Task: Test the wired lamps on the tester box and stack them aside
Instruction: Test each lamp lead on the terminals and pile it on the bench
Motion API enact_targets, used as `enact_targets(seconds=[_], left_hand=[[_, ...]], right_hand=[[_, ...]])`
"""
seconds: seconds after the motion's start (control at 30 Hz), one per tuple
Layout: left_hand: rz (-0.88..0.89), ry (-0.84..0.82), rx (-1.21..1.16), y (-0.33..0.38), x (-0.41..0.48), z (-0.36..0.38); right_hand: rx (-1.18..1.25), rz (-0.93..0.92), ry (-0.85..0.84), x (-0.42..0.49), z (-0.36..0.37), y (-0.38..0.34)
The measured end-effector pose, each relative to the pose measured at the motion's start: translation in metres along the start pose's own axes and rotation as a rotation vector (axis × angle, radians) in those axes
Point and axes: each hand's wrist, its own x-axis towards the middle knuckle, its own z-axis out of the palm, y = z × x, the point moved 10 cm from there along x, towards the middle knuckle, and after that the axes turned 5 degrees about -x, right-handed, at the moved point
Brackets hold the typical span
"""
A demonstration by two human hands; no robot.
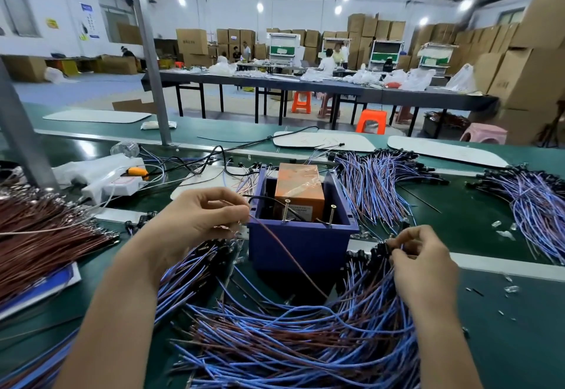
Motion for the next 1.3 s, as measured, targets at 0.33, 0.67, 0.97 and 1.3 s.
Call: enact_targets(seconds=[0.33, 0.67, 0.97, 1.3], left_hand=[[0.225, 0.467, 0.189, 0.02, -0.008, 0.009], [0.511, -0.039, 0.23, 0.044, -0.033, 0.103], [0.155, -0.113, -0.035, -0.006, -0.012, 0.126], [0.221, 0.268, -0.63, 0.012, -0.005, 0.046]], right_hand=[[0.784, 0.102, -0.095, -0.004, -0.003, -0.013], [1.085, 0.181, -0.136, -0.014, 0.004, -0.027], [1.135, 0.152, -0.124, -0.019, 0.008, -0.036], [0.316, 0.032, -0.002, -0.008, -0.008, -0.017]])
